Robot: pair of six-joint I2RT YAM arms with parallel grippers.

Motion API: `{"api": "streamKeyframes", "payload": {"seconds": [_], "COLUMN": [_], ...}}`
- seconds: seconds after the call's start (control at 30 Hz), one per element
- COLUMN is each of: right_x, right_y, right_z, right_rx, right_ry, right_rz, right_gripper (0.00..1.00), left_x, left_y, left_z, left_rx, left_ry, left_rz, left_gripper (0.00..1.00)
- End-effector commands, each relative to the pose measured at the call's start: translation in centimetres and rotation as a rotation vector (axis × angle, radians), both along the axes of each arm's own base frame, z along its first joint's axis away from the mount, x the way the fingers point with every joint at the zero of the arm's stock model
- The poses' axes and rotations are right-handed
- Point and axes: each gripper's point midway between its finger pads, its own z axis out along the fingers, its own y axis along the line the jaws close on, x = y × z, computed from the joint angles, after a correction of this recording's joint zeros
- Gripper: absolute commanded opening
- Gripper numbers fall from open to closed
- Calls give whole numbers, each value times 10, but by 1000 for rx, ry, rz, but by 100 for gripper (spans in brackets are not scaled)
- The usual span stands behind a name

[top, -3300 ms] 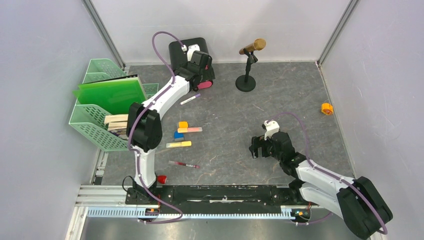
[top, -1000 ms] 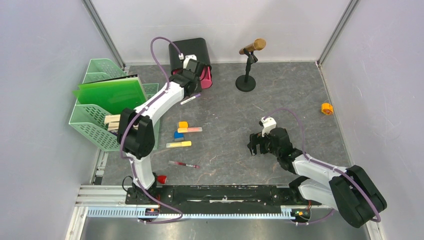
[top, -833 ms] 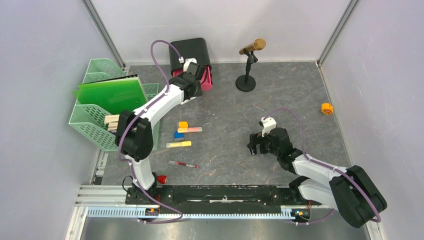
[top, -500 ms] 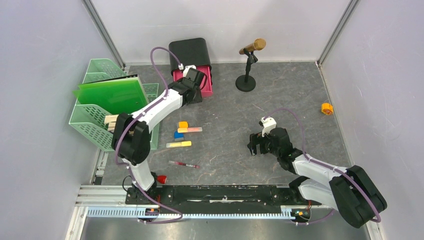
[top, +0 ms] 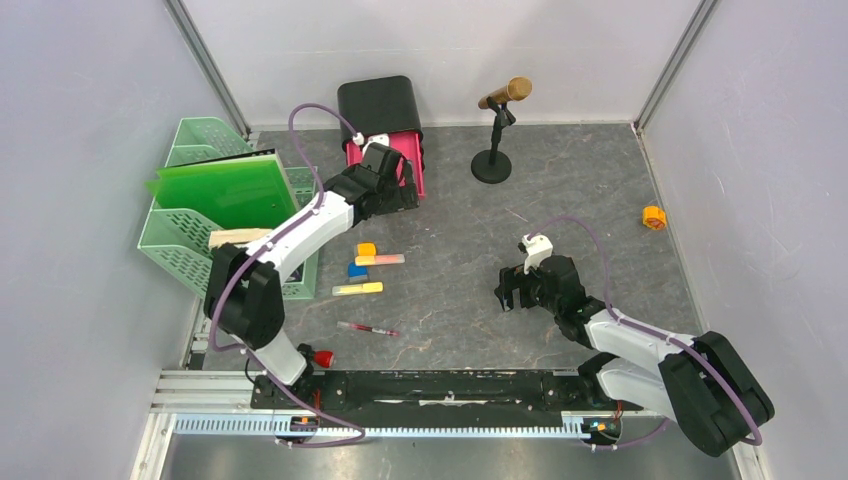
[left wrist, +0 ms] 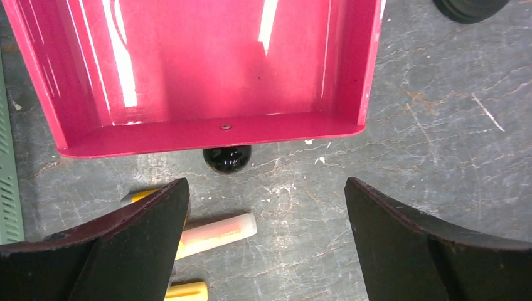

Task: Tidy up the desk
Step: Open the drawer in the storage box.

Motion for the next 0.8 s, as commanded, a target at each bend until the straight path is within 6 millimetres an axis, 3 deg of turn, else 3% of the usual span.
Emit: {"api": "streamKeyframes", "payload": {"seconds": [0.0,0.23,0.47,0.63,0.77], "right_x": [-34,-34,-34,-35,-37], "right_y": [-8,-8,-5,-2,-1], "right_z": [-32,-32,-32,-31,-31], "right_rx": [-29,-29,-25,-16,-5], "right_ry": [160,162,162,162,158], "right_rz": [14,18,32,47,54], "right_gripper": [93,93,93,93,93], "left_x": [4,-4,-27,-43,-64], "left_y": [-12,-13,-20,-23,-32], "left_z": [31,52,69,70,58], "left_rx": [-104,-177,-229,-292,-384], "left_ry": [-94,-176,-195,-132,-84], "left_rz": [-13,-34,-146,-138,-180], "left_gripper": [100,100,100,100,100]}}
